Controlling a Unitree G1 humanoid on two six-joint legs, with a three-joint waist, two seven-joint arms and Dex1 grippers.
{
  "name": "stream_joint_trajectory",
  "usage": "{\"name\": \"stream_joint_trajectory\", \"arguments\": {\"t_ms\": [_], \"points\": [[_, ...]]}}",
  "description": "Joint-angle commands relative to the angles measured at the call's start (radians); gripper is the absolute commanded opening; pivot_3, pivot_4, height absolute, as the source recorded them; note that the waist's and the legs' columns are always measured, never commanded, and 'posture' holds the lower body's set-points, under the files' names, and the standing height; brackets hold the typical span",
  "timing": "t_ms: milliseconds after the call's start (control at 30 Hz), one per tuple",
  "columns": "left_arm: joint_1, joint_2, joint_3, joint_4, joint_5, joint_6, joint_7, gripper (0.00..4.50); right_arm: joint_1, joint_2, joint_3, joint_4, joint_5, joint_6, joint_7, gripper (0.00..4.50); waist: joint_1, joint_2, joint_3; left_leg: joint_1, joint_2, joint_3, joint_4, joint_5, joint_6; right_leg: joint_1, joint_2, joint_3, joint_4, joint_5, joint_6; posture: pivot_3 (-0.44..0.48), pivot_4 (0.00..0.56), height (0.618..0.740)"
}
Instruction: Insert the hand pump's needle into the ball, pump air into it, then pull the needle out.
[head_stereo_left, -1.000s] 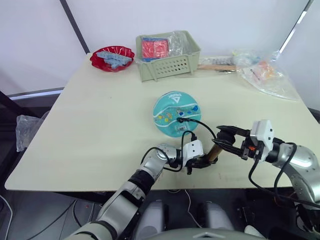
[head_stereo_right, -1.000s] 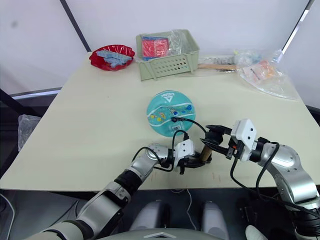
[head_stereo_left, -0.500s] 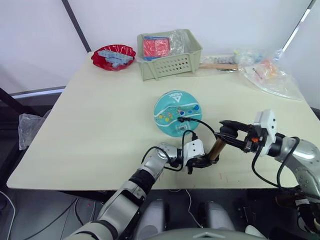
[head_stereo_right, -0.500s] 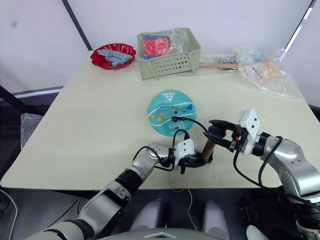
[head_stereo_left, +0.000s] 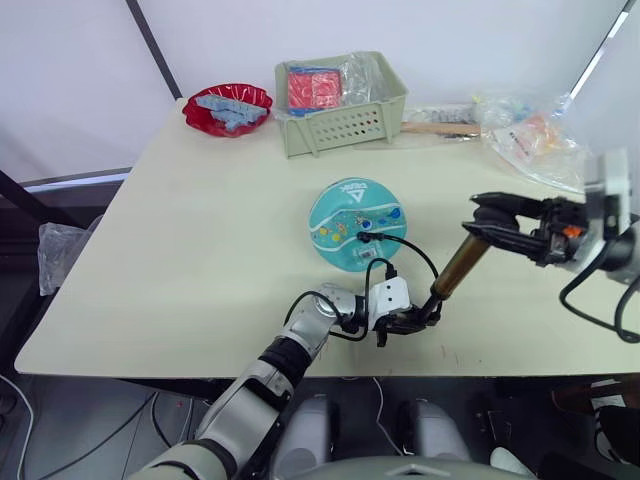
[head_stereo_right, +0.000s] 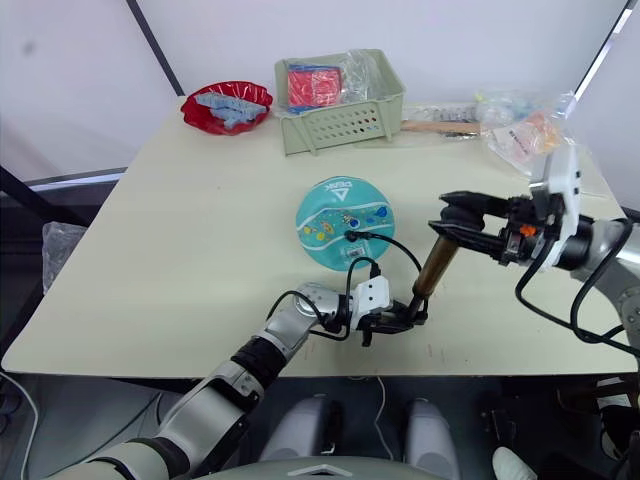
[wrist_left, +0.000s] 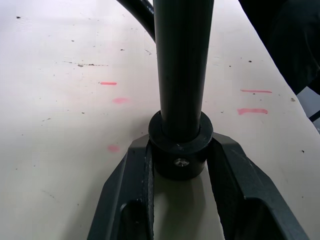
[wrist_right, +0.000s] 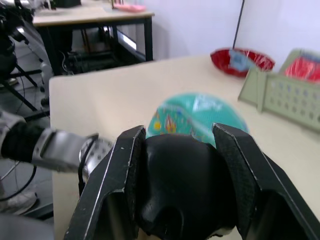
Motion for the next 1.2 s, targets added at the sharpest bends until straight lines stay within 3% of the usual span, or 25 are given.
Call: {"name": "stream_joint_trajectory", "arguments": {"t_ms": [33,400,833,1200], "points": [[0.043,0.035,-0.028,0.098,0.065,0.05,0.023,1.08,-0.064,-0.031,-0.103,-0.037,0.096,0.022,-0.021,1.63,0.0,0.0,0.001,0.0,0.0,0.0,0.0,0.0,0.0,0.0,0.0,0.0,0.0,0.0,0.0,0.0,0.15,0.738],[0.047,0.037,-0.028,0.091,0.066,0.052,0.023,1.08,-0.082,-0.064,-0.114,-0.042,0.139,0.073,-0.031,1.63,0.0,0.0,0.002,0.0,0.0,0.0,0.0,0.0,0.0,0.0,-0.001,0.0,0.0,0.0,0.0,0.0,0.15,0.738],[0.059,0.045,-0.037,0.081,0.069,0.045,0.019,1.08,0.168,0.038,0.095,-0.079,-0.093,-0.067,0.011,1.63,-0.006,-0.007,-0.005,0.004,0.001,-0.002,0.0,0.0,0.0,0.005,0.0,-0.002,0.0,-0.001,0.001,0.0,0.15,0.738],[0.059,0.045,-0.037,0.072,0.069,0.051,0.022,1.08,0.329,0.18,0.298,0.081,-0.414,-0.342,0.003,1.63,-0.006,-0.012,-0.015,0.004,0.001,-0.005,0.0,0.0,0.0,0.005,0.0,-0.005,-0.002,-0.001,0.001,0.0,0.15,0.738]]}}
